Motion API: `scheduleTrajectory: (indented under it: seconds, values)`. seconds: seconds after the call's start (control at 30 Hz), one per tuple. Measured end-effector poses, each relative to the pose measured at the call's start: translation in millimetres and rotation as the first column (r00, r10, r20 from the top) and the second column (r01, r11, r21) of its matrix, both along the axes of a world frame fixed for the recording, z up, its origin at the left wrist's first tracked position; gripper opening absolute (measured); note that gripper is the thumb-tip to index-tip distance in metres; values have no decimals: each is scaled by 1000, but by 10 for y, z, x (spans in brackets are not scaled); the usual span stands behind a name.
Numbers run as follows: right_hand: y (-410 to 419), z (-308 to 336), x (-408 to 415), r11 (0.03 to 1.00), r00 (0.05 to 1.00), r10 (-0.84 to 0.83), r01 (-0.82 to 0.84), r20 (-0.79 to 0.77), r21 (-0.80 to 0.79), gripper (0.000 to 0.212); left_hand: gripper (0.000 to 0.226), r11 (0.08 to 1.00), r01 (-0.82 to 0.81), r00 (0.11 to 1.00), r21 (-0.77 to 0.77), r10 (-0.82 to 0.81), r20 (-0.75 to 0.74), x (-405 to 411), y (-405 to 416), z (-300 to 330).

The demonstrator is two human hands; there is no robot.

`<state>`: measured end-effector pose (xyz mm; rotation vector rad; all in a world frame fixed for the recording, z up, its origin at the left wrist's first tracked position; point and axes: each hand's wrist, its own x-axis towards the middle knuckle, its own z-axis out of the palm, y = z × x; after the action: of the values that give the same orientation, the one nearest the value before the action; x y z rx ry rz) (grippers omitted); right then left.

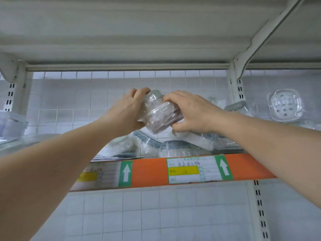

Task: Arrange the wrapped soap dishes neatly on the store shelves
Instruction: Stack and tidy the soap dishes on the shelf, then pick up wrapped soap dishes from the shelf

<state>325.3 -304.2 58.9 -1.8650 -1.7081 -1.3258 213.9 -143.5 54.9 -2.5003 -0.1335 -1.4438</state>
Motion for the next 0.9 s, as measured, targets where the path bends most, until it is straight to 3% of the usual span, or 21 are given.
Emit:
scheduleTrajectory:
  seconds: [0.13, 0.23, 0.37, 0.57, 0.73, 0.9]
  values:
    - [-301, -76, -27, 1000, 998, 2, 0, -65, 24, 63, 67, 1000, -18, 994, 18, 16, 110, -55, -146, 16]
    - [-581, -88, 14, 995, 989, -36, 48, -140, 83, 64, 63, 998, -4, 975, -59, 17, 222, -38, -330, 13]
    - [-939, -185, -31, 964, 938, 133, -46, -321, 263, 60, 61, 987, 68, 941, -143, -16, 338, -8, -681, -20]
    - [-1785, -406, -107, 934, 834, 280, -122, -476, 335, 56, 64, 975, 99, 947, -198, -31, 320, 110, -1483, -188]
    - [-2358, -677, 9, 898, 687, 402, -167, -605, 407, 52, 63, 959, 91, 961, -269, -14, 275, 189, -2065, -473]
    - [-2905, -732, 190, 841, 576, 476, -77, -664, 536, 49, 64, 951, 125, 970, -284, -58, 235, 181, -2523, -521]
